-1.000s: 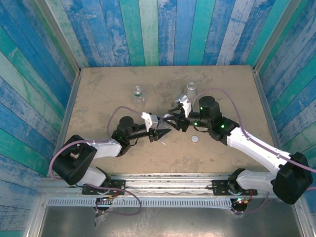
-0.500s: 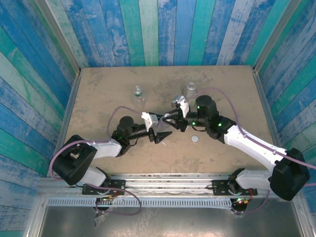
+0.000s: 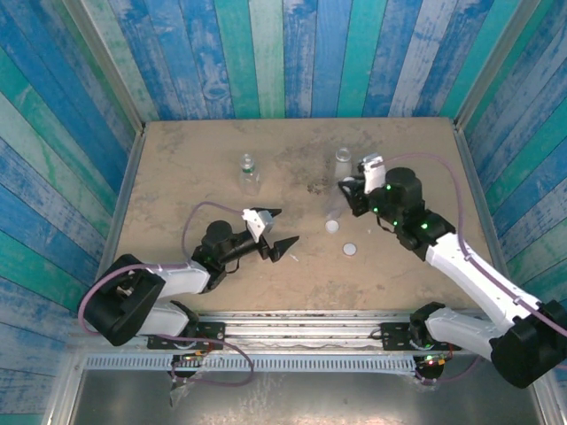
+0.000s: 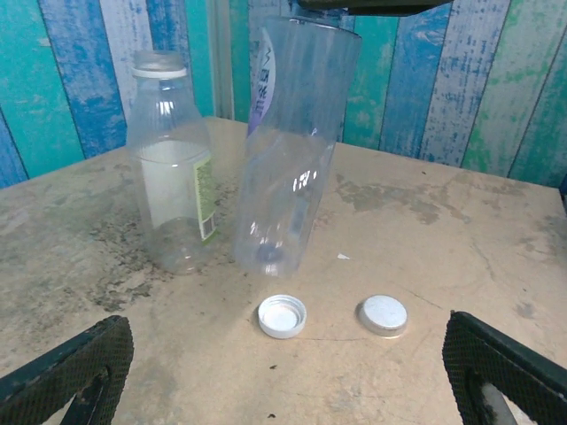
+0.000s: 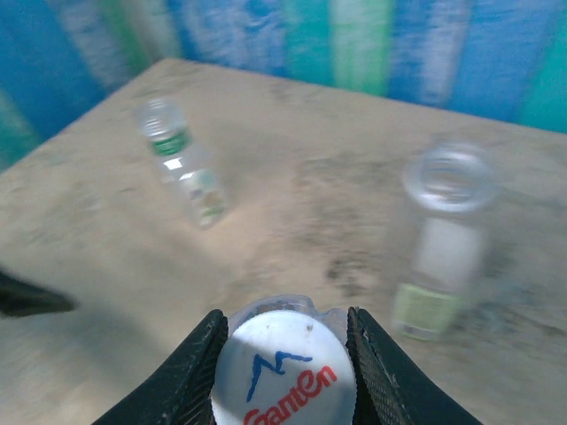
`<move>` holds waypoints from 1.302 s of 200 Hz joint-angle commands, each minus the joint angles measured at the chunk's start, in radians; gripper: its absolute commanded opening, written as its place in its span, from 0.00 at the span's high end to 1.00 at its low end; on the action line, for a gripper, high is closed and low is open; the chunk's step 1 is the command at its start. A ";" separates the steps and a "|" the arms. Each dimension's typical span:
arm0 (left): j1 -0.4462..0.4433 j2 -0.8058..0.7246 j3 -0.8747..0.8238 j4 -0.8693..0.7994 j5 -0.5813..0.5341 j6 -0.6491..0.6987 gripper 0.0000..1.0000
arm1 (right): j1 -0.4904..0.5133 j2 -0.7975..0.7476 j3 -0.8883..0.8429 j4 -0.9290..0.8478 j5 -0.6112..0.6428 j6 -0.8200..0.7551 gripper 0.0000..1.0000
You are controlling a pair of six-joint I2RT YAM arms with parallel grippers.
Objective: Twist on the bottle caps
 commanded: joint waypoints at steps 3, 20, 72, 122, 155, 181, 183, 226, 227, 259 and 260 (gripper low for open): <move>0.002 -0.017 0.015 0.031 -0.047 -0.006 0.06 | -0.089 -0.003 0.002 -0.018 0.108 -0.011 0.75; 0.002 0.001 0.031 0.047 -0.055 -0.019 0.06 | -0.159 0.025 0.027 -0.005 0.105 -0.007 0.75; 0.002 0.096 0.114 0.000 -0.020 0.000 0.06 | -0.291 0.262 0.157 0.104 0.110 -0.040 0.74; 0.001 0.144 0.140 -0.003 -0.011 0.021 0.06 | -0.310 0.560 0.415 0.060 0.114 -0.125 0.72; 0.001 0.135 0.160 -0.073 -0.019 0.064 0.06 | -0.324 0.702 0.572 -0.005 0.106 -0.172 0.71; 0.001 0.143 0.142 -0.053 -0.015 0.078 0.06 | -0.333 0.778 0.642 -0.026 0.093 -0.182 0.70; 0.002 0.145 0.143 -0.052 -0.014 0.079 0.06 | -0.332 0.783 0.645 -0.026 0.094 -0.182 0.70; 0.001 0.158 0.136 -0.035 0.015 0.068 0.06 | -0.346 0.839 0.681 -0.038 0.056 -0.168 0.71; 0.001 0.158 0.136 -0.034 0.016 0.068 0.06 | -0.347 0.840 0.682 -0.038 0.056 -0.168 0.71; 0.001 0.144 0.130 -0.040 0.020 0.068 0.06 | -0.349 0.863 0.684 -0.041 0.048 -0.179 0.69; 0.001 0.143 0.130 -0.041 0.019 0.069 0.06 | -0.350 0.864 0.684 -0.042 0.046 -0.180 0.69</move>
